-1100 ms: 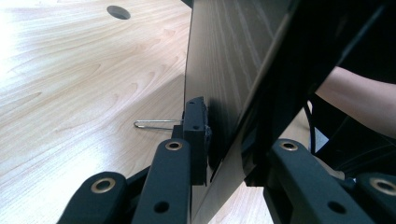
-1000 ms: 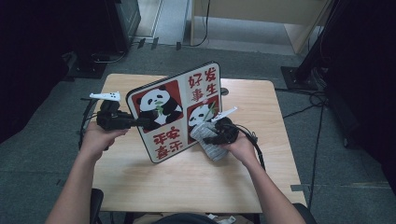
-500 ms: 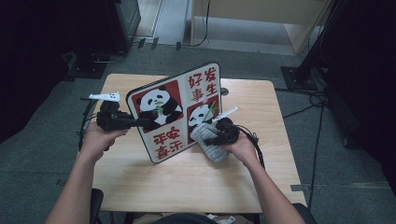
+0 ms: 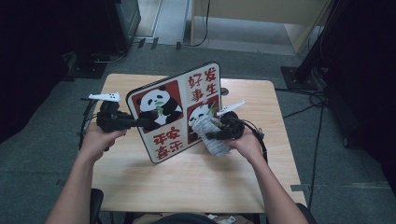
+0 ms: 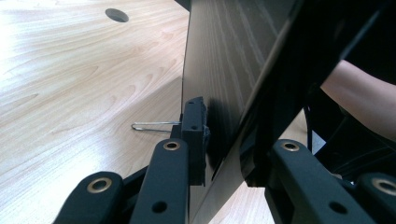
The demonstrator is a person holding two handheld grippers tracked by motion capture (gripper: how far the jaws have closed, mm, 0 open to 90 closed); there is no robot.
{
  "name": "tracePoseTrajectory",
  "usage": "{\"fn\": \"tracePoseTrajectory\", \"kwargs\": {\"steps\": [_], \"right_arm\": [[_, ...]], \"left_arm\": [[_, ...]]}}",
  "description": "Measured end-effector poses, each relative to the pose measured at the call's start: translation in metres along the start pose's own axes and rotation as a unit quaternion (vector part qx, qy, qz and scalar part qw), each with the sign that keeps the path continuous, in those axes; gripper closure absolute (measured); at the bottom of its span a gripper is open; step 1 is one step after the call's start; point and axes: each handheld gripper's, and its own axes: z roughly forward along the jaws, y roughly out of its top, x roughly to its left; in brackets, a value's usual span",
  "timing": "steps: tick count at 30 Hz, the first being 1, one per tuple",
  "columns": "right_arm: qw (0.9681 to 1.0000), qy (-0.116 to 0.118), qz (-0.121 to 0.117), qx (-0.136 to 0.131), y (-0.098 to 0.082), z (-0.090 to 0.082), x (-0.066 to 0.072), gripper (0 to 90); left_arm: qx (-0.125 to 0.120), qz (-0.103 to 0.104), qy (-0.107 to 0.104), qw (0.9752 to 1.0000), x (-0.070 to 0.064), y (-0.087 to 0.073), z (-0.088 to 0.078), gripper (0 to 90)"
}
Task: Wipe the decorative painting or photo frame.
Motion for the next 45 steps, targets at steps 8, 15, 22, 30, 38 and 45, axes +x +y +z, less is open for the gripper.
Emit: {"fn": "tracePoseTrajectory", "kwargs": {"steps": [8,15,22,30,38,45], "right_arm": [[0.9999,-0.001,0.006,-0.01,0.016,-0.019,0.006,67.8],[0.9998,-0.004,-0.007,-0.017,0.033,-0.035,0.012,67.8],[0.9996,-0.007,-0.017,-0.022,0.054,-0.052,0.019,67.9],[0.9987,-0.014,-0.04,-0.027,0.079,-0.071,0.032,67.9],[0.9971,-0.019,-0.064,-0.035,0.11,-0.092,0.045,67.8],[0.9956,-0.026,-0.083,-0.036,0.142,-0.108,0.061,67.8]], "left_arm": [[0.001,-0.001,0.0,1.0,0.0,0.0,0.0,75.5],[0.002,-0.003,0.0,1.0,0.0,0.0,0.0,75.4],[0.004,-0.004,0.001,1.0,0.0,0.0,0.0,75.7],[0.005,-0.002,0.002,1.0,-0.001,0.001,0.0,76.1],[0.005,-0.003,0.004,1.0,-0.001,0.001,0.0,76.2],[0.005,0.001,0.005,1.0,-0.001,0.001,0.0,76.4]]}}
